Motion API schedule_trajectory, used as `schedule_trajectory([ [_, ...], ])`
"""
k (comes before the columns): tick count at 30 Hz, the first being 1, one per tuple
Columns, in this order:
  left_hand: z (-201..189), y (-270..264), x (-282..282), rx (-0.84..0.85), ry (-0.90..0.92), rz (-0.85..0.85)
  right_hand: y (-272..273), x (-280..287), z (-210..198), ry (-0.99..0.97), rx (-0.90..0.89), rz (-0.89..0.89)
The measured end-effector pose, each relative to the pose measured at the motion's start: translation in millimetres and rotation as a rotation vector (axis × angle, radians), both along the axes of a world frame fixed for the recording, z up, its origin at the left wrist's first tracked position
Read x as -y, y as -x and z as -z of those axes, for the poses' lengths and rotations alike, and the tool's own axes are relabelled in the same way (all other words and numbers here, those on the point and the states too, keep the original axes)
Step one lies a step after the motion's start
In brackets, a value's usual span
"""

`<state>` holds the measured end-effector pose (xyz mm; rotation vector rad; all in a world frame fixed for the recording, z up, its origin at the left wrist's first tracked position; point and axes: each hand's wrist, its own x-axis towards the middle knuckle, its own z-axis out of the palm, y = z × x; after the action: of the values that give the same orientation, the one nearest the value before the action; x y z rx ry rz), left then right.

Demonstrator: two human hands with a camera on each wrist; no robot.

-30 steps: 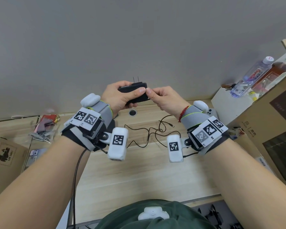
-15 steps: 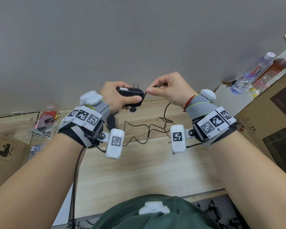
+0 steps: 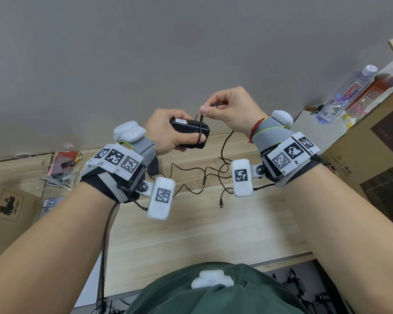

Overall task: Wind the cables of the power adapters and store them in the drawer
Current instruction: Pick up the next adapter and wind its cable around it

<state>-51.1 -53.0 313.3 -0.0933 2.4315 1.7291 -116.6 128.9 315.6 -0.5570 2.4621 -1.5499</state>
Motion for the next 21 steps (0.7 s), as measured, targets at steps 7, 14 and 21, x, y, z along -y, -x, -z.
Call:
schedule_trajectory([
  [7,-2,1,-2,-0.056,-0.049,0.005,2,4,26,-0.012,0.004,-0.004],
  [14,-4,8,-2,-0.099,-0.143,-0.117,-18,15,42,-0.091,0.103,-0.004],
  [21,4,21,11,-0.111,-0.081,-0.213,-28,24,43,-0.143,0.075,-0.138],
])
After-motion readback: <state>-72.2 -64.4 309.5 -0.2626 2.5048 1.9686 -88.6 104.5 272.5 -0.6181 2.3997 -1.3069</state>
